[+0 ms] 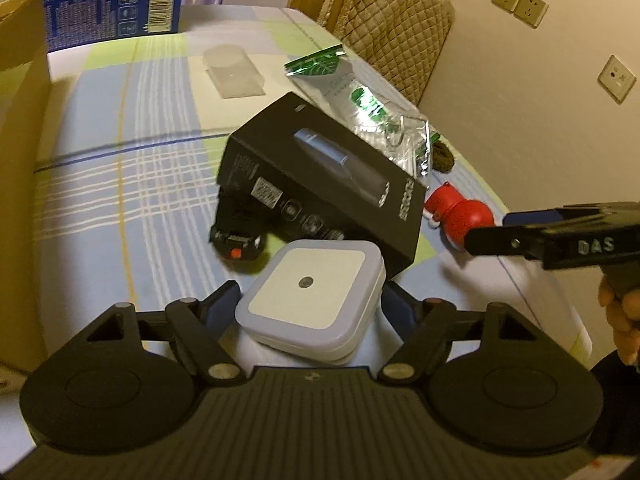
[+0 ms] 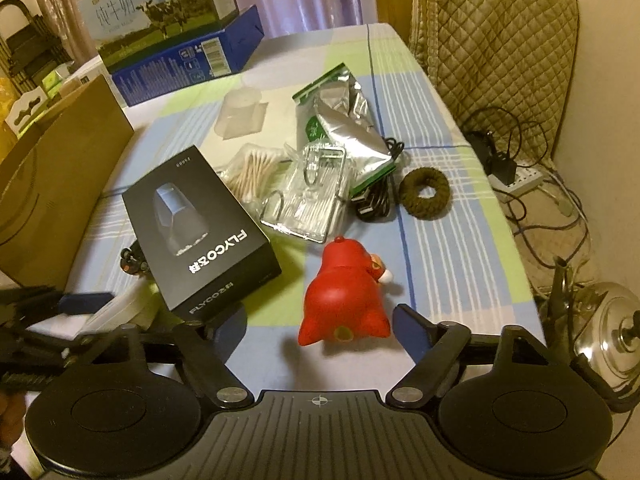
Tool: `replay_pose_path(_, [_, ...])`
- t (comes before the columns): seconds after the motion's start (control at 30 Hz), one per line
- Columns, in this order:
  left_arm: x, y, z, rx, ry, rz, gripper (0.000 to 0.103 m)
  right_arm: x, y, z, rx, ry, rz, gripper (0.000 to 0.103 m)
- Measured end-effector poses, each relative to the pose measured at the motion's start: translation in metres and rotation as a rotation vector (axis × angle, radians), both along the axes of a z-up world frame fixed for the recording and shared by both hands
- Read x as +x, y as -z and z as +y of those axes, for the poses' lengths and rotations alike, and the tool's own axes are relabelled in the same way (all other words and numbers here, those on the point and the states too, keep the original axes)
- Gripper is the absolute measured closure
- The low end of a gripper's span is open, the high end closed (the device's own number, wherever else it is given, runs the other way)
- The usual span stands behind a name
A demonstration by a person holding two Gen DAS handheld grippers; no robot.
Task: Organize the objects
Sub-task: 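Grasp the white night-light with the left tool while the right tool grasps the red toy, then carry the night-light and red toy into the cardboard box and release both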
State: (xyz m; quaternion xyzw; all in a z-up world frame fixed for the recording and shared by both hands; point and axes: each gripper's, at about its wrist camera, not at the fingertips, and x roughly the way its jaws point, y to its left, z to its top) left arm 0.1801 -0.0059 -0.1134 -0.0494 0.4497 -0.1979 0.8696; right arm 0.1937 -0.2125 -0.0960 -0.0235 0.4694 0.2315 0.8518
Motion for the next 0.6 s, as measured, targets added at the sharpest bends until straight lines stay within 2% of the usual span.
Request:
replay_pose_path(0.23, [-0.026,-0.002,0.008,-0.007,-0.045,0.017,0.03,0.01,0.014,0.005,-0.018,0.024,-0.007,0.037])
replay_pose_path(0.33, [-0.031,-0.002,0.01,-0.026,-0.055,0.013,0.03,0.012,0.016,0.005,-0.022,0.043,-0.014,0.045])
replay_pose_path(0.4, [-0.03,-0.003,0.011,-0.032,-0.051,0.009,0.028,0.013,0.016,0.004,-0.029,0.048,-0.021,0.058])
replay_pose_path(0.47, [-0.028,-0.005,0.011,-0.042,-0.038,0.009,0.023,0.012,0.016,0.004,-0.032,0.045,-0.021,0.058])
replay_pose_path(0.6, [-0.022,-0.004,0.011,-0.05,-0.017,0.006,0.022,0.006,0.015,0.006,-0.04,0.036,-0.016,0.059])
